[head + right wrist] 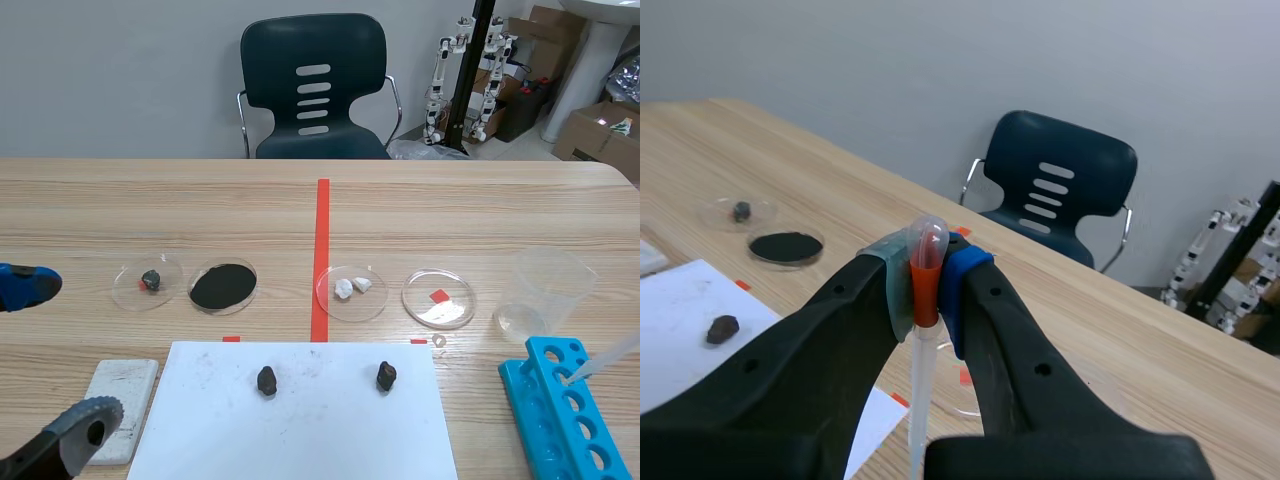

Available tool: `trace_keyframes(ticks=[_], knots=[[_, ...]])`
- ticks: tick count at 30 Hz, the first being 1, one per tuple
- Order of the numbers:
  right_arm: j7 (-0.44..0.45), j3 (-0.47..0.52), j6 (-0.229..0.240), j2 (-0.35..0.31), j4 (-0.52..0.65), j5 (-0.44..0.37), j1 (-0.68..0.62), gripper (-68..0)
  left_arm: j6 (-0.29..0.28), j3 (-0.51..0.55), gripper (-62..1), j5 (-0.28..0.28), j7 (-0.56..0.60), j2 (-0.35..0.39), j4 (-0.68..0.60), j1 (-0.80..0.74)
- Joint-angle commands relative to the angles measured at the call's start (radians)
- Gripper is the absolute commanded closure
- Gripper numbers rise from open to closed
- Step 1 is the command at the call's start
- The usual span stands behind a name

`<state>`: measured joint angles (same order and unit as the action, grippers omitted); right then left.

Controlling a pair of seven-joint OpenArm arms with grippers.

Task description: Pick up the dropper by the top with the right hand

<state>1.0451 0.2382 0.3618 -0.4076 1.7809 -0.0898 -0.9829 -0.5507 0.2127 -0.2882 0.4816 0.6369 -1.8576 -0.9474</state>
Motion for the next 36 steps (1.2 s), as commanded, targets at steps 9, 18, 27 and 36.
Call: trace_keyframes(ticks=[9, 18, 27, 36], knots=[[0.015, 0.003, 0.057, 0.002, 0.048, 0.017, -0.044, -1.1, -0.001, 0.003, -62.3, -0.007, 0.014, -0.005, -0.006, 0.001], [0.014, 0.003, 0.113, 0.003, 0.065, 0.016, -0.128, -1.1, -0.001, 0.003, -62.3, -0.007, 0.014, -0.005, -0.006, 0.001], [0.019, 0.003, 0.125, 0.003, 0.065, 0.014, -0.150, -1.1, -0.001, 0.003, -62.3, -0.007, 0.014, -0.005, -0.006, 0.001], [0.019, 0.003, 0.126, 0.003, 0.065, 0.004, -0.150, -1.1, -0.001, 0.003, -62.3, -0.007, 0.014, -0.005, -0.006, 0.001]])
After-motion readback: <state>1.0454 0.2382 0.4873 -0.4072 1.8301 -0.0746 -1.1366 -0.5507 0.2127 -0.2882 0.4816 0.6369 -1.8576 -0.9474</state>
